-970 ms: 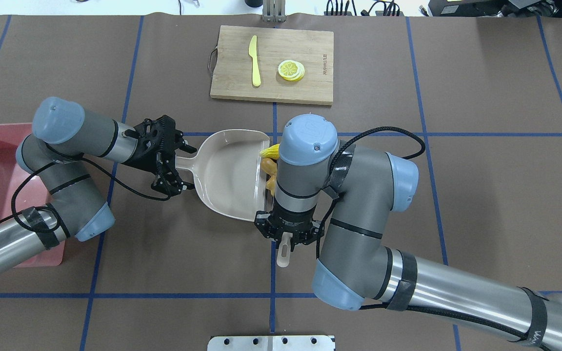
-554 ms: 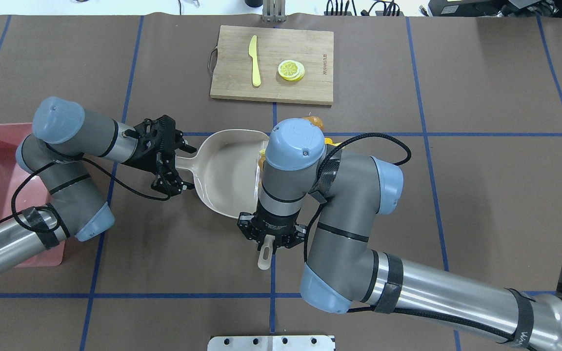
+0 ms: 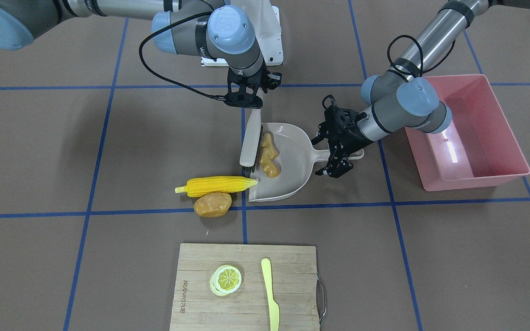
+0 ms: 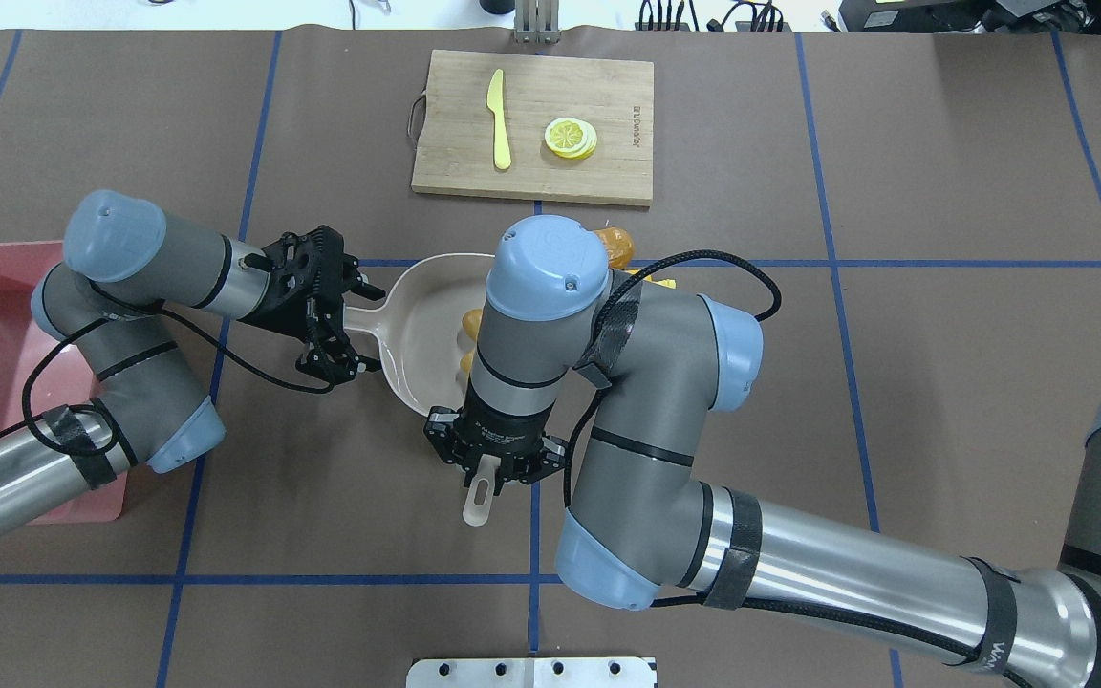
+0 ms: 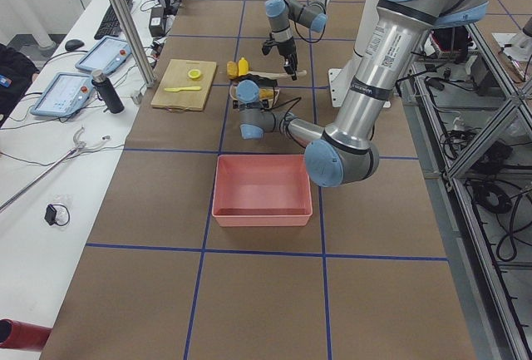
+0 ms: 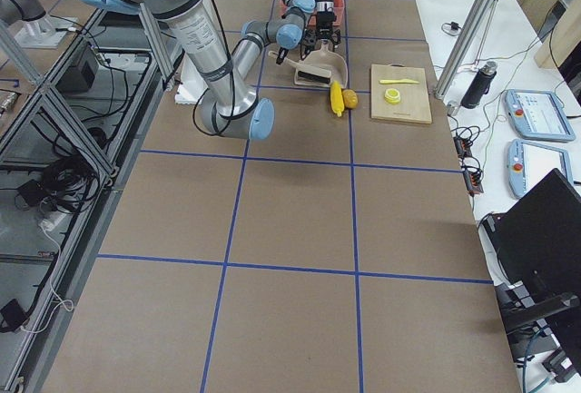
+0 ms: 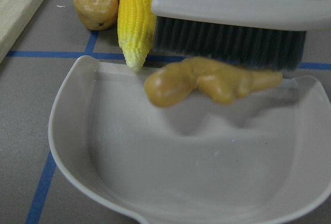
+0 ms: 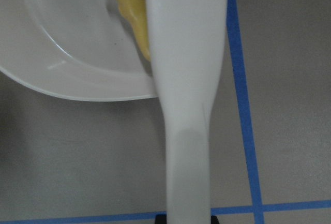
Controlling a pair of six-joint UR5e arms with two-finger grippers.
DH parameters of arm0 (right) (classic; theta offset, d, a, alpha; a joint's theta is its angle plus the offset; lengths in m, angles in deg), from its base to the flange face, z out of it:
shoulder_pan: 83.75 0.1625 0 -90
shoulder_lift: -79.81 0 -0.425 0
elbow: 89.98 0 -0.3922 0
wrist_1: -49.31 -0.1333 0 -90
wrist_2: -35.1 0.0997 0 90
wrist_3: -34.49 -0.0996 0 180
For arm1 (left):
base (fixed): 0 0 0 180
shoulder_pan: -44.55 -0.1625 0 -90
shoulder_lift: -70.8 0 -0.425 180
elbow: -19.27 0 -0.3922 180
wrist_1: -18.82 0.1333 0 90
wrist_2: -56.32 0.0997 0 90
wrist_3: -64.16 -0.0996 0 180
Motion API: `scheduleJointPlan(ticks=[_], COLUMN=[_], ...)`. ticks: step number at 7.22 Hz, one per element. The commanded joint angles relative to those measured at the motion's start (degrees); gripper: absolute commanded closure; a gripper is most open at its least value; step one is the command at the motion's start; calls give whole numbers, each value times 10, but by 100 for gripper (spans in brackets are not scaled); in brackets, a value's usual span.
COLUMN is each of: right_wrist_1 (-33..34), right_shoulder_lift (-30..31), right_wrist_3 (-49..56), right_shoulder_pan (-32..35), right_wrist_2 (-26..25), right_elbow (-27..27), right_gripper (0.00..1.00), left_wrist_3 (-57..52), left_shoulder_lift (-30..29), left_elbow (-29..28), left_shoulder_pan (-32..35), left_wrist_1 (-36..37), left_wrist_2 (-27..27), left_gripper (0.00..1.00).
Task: Sweep and dump trash into bin
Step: 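Sweep the ginger root into the dustpan with the right gripper's brush, then lift the brush with the right gripper behind the corn cob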
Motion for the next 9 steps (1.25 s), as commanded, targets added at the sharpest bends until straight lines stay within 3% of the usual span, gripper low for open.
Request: scheduleJointPlan(ticks=[1, 3, 6, 9], right_wrist_1=[5, 13, 101, 115], right_shoulder_lift=[12, 68, 110, 180], right_wrist_3=[7, 31, 275, 501], right_shoulder_pan=[54, 102, 157, 170], right_wrist_2=[73, 89, 60, 8], right_elbow=[-8, -67, -89, -96], right_gripper=[100, 100, 100, 100], left_wrist_3=[0, 0, 0, 0], left_shoulder_lift=[0, 0, 1, 1], left_elbow=[0, 1, 1, 0], left_shoulder_pan=[0, 0, 0, 0], left_wrist_1=[0, 0, 0, 0], left_wrist_2=[2, 3, 3, 4], left_gripper=[3, 3, 3, 3])
